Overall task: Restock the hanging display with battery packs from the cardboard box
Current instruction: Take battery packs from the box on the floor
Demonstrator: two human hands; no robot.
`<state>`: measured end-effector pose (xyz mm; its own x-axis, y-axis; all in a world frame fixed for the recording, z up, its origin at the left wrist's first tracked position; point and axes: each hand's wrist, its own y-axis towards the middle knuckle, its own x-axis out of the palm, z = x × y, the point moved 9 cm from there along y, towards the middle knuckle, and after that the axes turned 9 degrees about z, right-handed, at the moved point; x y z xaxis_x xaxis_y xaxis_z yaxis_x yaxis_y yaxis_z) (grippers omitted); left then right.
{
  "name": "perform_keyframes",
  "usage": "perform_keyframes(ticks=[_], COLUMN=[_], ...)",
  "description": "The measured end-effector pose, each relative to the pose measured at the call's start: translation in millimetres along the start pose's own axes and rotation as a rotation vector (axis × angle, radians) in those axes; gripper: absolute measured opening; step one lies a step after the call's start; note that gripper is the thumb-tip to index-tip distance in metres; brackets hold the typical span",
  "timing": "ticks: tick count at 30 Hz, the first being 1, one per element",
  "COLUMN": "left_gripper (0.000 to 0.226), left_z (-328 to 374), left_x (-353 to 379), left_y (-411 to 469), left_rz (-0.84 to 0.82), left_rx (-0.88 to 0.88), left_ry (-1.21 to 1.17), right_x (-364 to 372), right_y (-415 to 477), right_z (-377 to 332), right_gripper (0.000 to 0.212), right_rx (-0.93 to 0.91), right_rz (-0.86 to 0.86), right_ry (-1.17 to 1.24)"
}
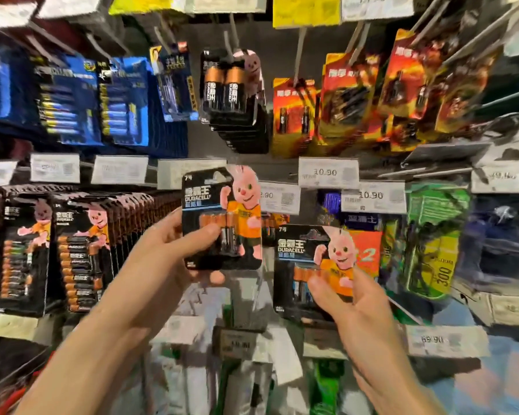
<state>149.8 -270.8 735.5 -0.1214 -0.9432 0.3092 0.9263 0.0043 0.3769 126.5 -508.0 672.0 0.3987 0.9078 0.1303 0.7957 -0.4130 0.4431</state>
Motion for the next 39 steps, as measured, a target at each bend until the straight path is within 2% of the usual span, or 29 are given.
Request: perform_keyframes(ticks=[4,9,11,16,18,24,26,28,29,32,37,39], left_gripper=[0.037,0.024,0.021,0.032,0.038,0.038,0.041,0.044,0.046,0.050,0.035,0.038], left_z=[6,10,4,-4,4,25,27,26,26,28,28,27], left_x=[13,14,18,25,24,21,20,19,18,18,16,12], left_y=[10,14,17,25,29,41,43,44,45,46,45,48], left_rz=[0.000,0.061,0.029,-0.035,-0.038,-0.059,-0.067,-0.082,-0.091,-0.115,-0.134,-0.118], left_rx=[-0.030,0.009,-0.026,-0.117,-0.101,-0.115,-0.125,-0.129,-0.128,-0.134,-0.110,-0.092], left_ry=[0.038,0.032,0.041,0.016,-0.003,-0.058,-0.059,-0.058,-0.058,-0.052,-0.017,0.015], right_x=[4,6,6,6,7,18,25,34,39,57,79,85], right_y=[9,16,17,18,16,20,24,27,28,30,37,41], right_z=[5,1,0,0,-1,-6,-9,-8,-10,-15,-23,-23], right_gripper=[0.018,0.017,0.018,0.028,0.027,0.016,0.021,0.038,0.037,0.014,0.014,0.015], right_rx=[0.017,-0.005,-0.025,-0.046,-0.055,-0.056,-0.058,-0.048,-0.044,-0.052,-0.104,-0.090], right_rz=[-0.065,-0.082,-0.098,-0.057,-0.065,-0.059,-0.058,-0.079,-0.097,-0.148,-0.177,-0.173], right_ry=[0.036,0.068,0.064,0.026,0.020,0.017,0.005,0.001,0.006,0.027,-0.005,0.000])
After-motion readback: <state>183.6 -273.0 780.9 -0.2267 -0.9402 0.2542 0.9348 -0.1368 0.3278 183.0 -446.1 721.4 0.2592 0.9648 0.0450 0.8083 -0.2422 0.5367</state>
